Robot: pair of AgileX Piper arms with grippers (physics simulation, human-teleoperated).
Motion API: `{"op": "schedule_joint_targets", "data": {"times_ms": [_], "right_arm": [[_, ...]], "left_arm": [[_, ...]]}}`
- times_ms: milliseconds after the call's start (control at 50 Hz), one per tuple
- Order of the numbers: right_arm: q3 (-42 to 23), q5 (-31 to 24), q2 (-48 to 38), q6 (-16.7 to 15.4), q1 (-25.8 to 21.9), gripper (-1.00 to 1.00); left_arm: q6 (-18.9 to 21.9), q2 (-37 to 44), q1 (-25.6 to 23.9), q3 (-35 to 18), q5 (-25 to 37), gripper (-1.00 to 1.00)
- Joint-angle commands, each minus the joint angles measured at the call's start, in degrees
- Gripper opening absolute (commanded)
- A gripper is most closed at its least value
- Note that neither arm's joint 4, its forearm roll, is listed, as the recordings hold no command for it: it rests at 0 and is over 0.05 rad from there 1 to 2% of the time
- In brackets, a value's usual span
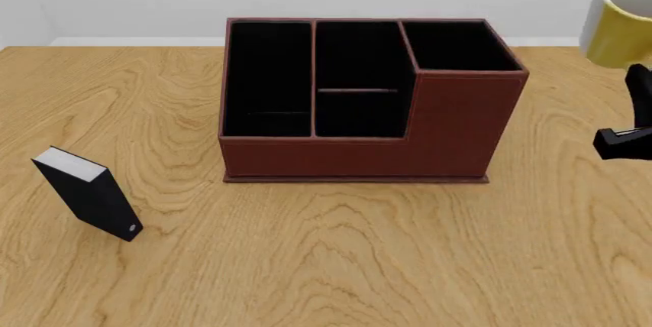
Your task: Pick up the yellow and white mug and place it to the right of the caddy.
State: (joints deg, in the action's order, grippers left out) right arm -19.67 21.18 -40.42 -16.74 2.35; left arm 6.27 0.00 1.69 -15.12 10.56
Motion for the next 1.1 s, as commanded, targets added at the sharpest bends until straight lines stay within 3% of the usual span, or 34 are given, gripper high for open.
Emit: {"op": "schedule_joint_targets", "data": {"times_ms": [20,1100], "right_arm": [[1.03,2.92,-2.35,1.53,1.03,-1.00],[5.39,16.04,-16.64,4.43,2.90,-1.00]], "left_arm": [[0.20,0.00,0.08,0.10,-0.03,1.00],[0.30,0.00,0.30,-0.55,0.48,1.00]]}}
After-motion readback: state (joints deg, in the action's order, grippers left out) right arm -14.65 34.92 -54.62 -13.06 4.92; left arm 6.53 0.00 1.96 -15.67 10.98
